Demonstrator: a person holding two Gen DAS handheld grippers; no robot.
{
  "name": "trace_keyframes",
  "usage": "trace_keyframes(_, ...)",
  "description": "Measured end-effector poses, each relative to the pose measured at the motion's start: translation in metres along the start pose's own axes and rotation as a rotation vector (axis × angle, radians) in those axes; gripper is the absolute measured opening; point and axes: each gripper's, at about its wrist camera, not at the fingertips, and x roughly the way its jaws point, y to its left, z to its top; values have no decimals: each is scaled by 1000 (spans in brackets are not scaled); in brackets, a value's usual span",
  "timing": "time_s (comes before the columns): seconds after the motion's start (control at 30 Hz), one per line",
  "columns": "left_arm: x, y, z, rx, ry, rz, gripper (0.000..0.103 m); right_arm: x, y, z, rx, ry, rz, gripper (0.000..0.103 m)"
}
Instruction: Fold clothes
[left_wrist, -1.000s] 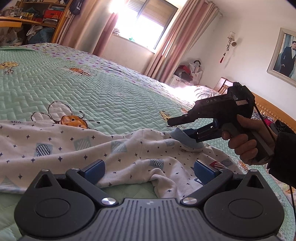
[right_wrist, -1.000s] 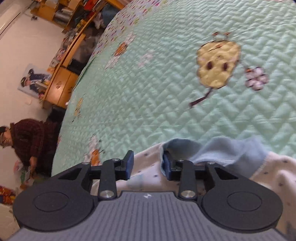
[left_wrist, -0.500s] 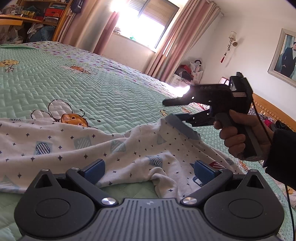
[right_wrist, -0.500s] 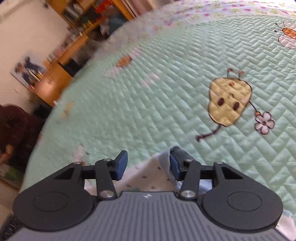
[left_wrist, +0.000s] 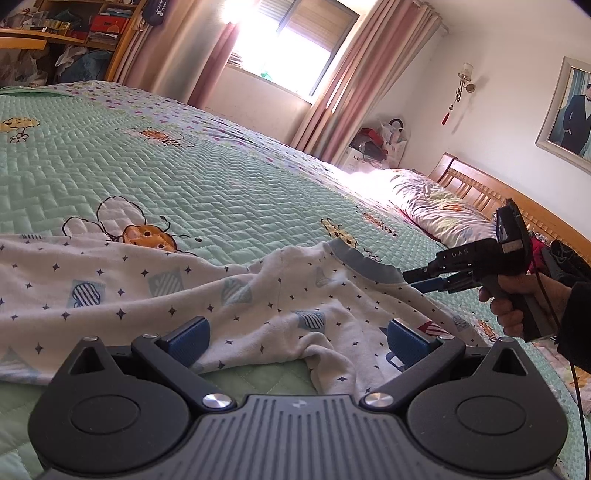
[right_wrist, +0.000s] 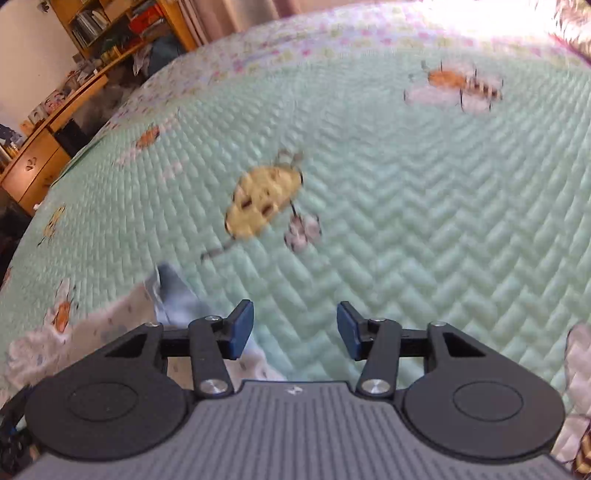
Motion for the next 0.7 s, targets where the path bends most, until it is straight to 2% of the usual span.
trace_keyframes(0.13,1,0,0,-2,3,-1,102,3,-5,-11,-34,3,80,43)
trace_keyframes(0.27,2,1,0,-3,8,1,102,-4,-15,-16,-6,18,195,42)
trace_keyframes(0.33,2,0,0,-1,10,3,102,-3,-11,-22,-39,20,184,40)
trace_keyframes(0.4,2,0,0,-2,10,3,102,-2,-7,-25,-37,7,176,34)
trace_keyframes(0.43,2,0,0,-3,10,2,102,-2,-3,-26,-46,1,170,14)
trace_keyframes(0.47,2,0,0,-3,10,2,102,-3,3,-28,-75,-1,159,9)
trace_keyframes(0.5,2,0,0,-4,10,2,102,-3,12,-31,-116,-8,132,9)
trace_keyframes(0.63,1,1,-1,-8,9,-1,102,-9,48,-46,-280,-86,-60,8)
trace_keyframes(0.7,1,1,-1,-11,9,-3,102,-15,61,-49,-350,-146,-172,4)
